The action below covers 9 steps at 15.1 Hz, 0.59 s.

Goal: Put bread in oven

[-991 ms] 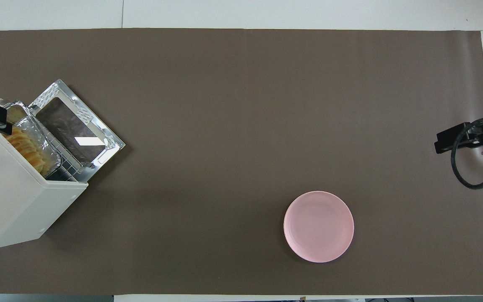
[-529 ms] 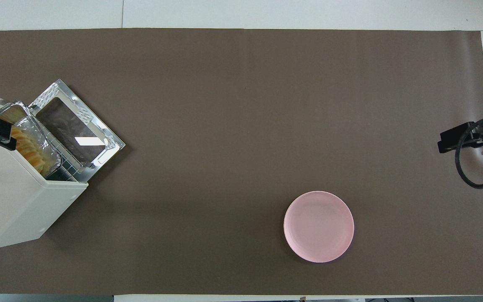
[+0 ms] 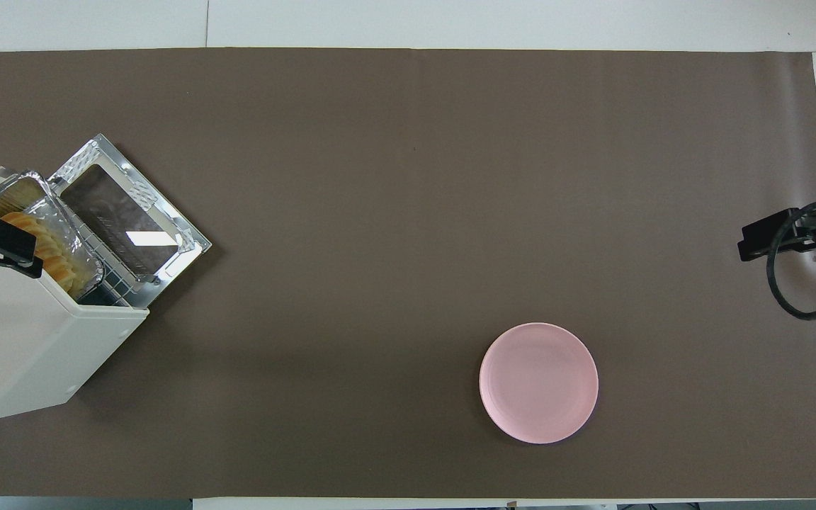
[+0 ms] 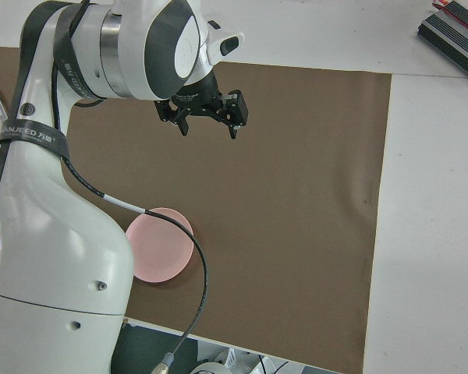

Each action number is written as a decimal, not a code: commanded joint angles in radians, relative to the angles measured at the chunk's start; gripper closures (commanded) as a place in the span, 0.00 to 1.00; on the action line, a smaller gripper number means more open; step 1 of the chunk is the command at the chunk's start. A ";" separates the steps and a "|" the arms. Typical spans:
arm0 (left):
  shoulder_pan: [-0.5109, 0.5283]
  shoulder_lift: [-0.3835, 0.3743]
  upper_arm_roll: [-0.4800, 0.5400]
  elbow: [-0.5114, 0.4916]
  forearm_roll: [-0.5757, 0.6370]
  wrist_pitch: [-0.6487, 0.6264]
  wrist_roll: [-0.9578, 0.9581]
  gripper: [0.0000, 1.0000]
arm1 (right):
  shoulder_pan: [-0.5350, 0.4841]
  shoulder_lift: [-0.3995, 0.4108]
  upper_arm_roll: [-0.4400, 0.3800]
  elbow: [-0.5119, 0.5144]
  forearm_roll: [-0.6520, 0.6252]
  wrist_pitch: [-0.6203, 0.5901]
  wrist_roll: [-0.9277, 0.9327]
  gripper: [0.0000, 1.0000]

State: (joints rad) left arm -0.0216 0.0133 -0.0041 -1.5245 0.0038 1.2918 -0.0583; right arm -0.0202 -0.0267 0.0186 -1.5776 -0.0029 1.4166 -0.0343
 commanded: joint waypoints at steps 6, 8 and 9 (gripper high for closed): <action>0.017 -0.038 -0.022 -0.051 -0.021 0.080 0.014 0.00 | -0.014 -0.015 0.011 -0.015 -0.016 -0.007 -0.022 0.00; 0.017 -0.036 -0.024 -0.049 -0.021 0.093 0.015 0.00 | -0.014 -0.015 0.012 -0.015 -0.017 -0.007 -0.022 0.00; 0.015 -0.036 -0.033 -0.055 -0.021 0.116 0.008 0.00 | -0.014 -0.015 0.012 -0.015 -0.017 -0.007 -0.022 0.00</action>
State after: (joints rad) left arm -0.0210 0.0088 -0.0183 -1.5333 0.0034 1.3565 -0.0572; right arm -0.0202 -0.0267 0.0187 -1.5776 -0.0029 1.4166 -0.0343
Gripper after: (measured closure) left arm 0.000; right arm 0.000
